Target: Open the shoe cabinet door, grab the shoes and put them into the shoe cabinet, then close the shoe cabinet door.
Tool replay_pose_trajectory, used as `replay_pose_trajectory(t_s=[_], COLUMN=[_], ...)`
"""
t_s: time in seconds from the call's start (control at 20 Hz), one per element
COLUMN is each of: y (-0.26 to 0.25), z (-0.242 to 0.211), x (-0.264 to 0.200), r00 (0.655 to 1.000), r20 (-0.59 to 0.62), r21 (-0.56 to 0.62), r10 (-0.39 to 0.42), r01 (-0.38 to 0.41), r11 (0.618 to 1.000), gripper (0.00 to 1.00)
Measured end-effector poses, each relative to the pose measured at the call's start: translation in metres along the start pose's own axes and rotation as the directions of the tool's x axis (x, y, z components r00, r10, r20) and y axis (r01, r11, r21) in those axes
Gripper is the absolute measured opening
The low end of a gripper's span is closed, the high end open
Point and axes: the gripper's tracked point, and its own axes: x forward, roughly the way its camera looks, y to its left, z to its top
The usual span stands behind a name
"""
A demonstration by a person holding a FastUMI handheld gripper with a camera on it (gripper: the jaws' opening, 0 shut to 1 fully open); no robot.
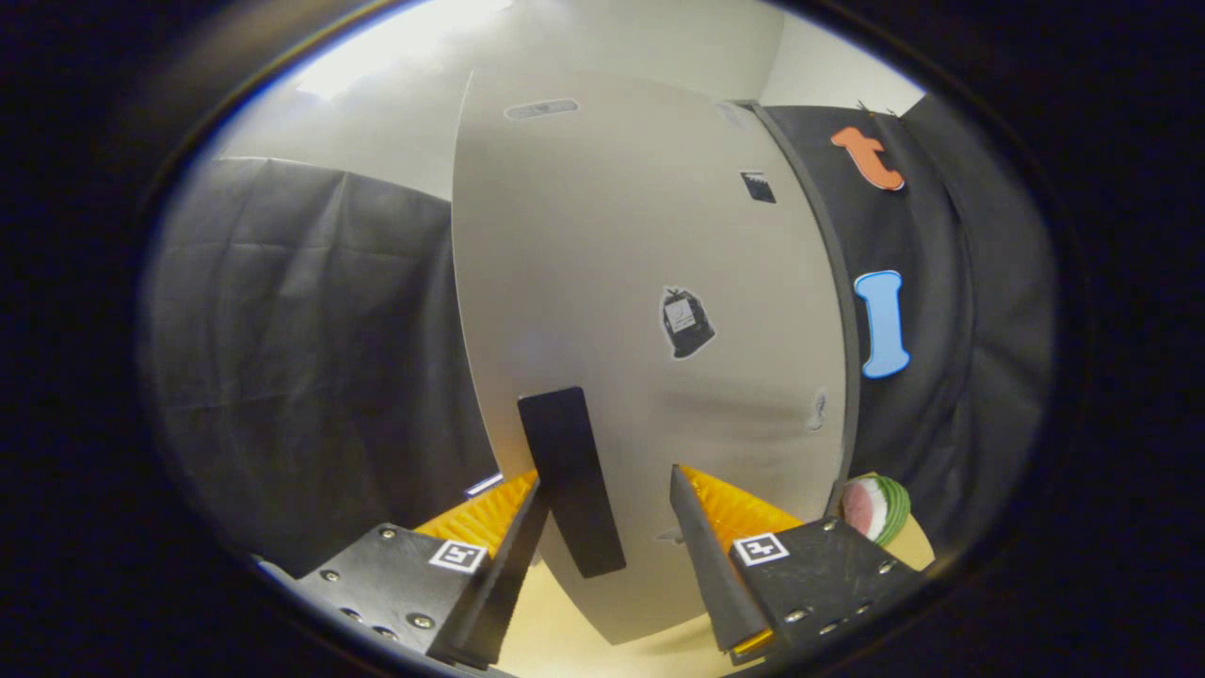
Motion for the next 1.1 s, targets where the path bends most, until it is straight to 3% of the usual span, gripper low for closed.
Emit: replay_pose_trajectory(t_s=[0.35,0.8,1.1], y=[0.015,0.021,0.021], z=[-0.007,-0.008,-0.009], x=[0.053,0.088,0.111], r00=[1.000,1.000,0.996], r20=[-0.010,0.014,0.031], r21=[-0.007,-0.024,-0.044], r10=[-0.015,-0.023,-0.083], r01=[0.015,0.023,0.084], r11=[1.000,0.999,0.996], gripper=[0.81,0.83,0.83])
